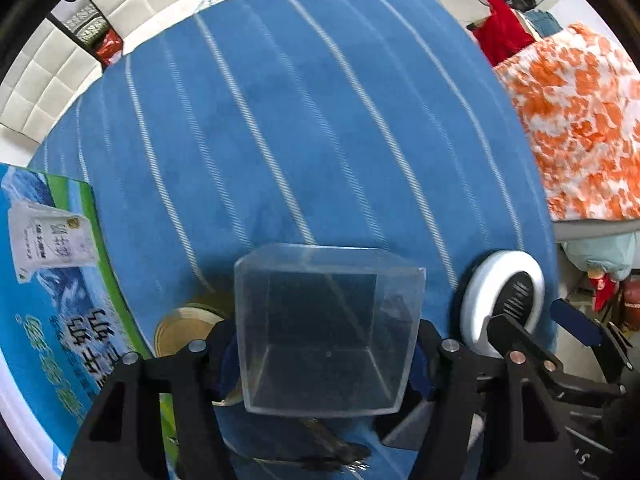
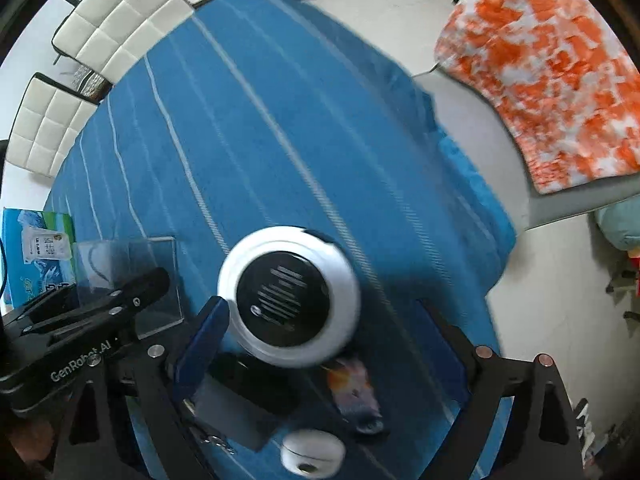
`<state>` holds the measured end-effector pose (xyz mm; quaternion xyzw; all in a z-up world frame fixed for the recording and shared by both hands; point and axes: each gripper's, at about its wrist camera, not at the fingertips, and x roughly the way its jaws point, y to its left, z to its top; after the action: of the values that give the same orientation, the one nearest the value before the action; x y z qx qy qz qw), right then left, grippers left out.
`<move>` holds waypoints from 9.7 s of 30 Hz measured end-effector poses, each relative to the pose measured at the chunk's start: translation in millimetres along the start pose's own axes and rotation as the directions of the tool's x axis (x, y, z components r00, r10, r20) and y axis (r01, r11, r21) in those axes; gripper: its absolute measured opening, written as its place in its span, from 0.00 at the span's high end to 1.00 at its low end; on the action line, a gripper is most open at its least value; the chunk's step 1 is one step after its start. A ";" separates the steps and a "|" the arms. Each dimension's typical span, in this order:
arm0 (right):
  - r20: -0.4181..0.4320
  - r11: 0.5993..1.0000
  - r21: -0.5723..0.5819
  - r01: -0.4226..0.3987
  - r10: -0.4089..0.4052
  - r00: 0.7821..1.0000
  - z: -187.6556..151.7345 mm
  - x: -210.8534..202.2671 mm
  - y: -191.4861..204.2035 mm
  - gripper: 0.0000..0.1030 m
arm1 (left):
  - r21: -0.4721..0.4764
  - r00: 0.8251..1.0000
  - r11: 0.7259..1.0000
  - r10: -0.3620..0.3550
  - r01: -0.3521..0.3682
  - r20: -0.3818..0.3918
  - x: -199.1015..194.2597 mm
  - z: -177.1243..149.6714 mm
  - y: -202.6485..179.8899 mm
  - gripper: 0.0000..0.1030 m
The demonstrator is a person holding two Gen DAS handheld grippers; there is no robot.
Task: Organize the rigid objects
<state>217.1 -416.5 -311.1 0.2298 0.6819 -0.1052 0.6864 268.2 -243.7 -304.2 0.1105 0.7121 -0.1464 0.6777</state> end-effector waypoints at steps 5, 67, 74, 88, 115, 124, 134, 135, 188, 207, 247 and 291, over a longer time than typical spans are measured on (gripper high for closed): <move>0.006 0.997 -0.024 0.074 -0.074 0.997 3.8 14.1 9.1 0.10 | -0.028 1.000 1.000 0.003 -0.003 -0.017 6.7 2.4 18.4 0.39; 0.189 0.882 -0.466 0.071 0.021 0.982 -160.0 -94.5 327.6 0.25 | -0.406 0.950 0.912 0.074 0.059 0.303 -183.3 -208.2 314.2 0.40; 0.093 0.888 -0.441 0.133 -0.102 0.990 -127.2 -8.6 342.8 0.25 | -0.408 0.989 0.911 0.007 0.055 0.147 -97.1 -157.7 345.9 0.40; -0.018 0.881 -0.430 0.198 -0.227 0.974 -93.8 69.1 360.7 0.25 | -0.414 1.000 0.910 -0.002 0.012 0.024 -38.4 -114.9 368.3 0.40; -0.035 0.878 -0.451 0.159 -0.196 0.980 -112.4 75.0 359.6 0.05 | -0.391 0.999 0.920 0.029 -0.020 0.017 -58.1 -109.5 367.8 0.16; 0.058 0.856 -0.491 0.165 -0.156 0.986 -138.6 14.2 360.1 0.05 | -0.427 0.997 0.904 0.041 -0.008 0.069 -93.9 -144.2 368.2 0.00; 0.170 0.836 -0.529 0.149 -0.068 0.983 -181.1 -73.5 355.6 0.05 | -0.446 0.982 0.895 0.082 0.003 0.170 -142.3 -201.9 338.4 0.00; 0.180 0.834 -0.532 0.146 -0.057 0.982 -182.4 -84.9 351.8 0.05 | -0.448 0.979 0.894 0.085 0.007 0.186 -148.1 -205.7 336.5 0.00; 0.001 0.975 0.213 0.062 -0.064 0.998 -142.9 -34.4 -113.6 0.28 | 0.215 0.999 0.977 0.003 -0.010 0.033 0.1 -99.5 -75.6 0.12; -0.011 0.993 0.102 -0.052 0.053 0.999 -132.5 -7.7 -69.4 0.29 | 0.027 0.999 1.000 -0.015 0.016 -0.052 24.5 -103.5 -19.4 0.40; 0.121 0.983 -0.059 0.177 -0.169 0.978 -171.6 -100.1 -37.8 0.60 | 0.059 0.988 0.997 -0.056 0.048 0.145 -66.6 -147.9 -40.0 0.46; -0.060 0.875 -0.480 -0.066 0.042 0.997 -171.8 20.5 379.6 0.75 | -0.465 0.991 0.882 -0.011 0.073 0.135 -66.0 -220.5 347.0 0.99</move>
<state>239.3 -3.2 -259.9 0.0731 0.6963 0.0924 0.7080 189.7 161.6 -250.2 -0.0817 0.6836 0.0083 0.7253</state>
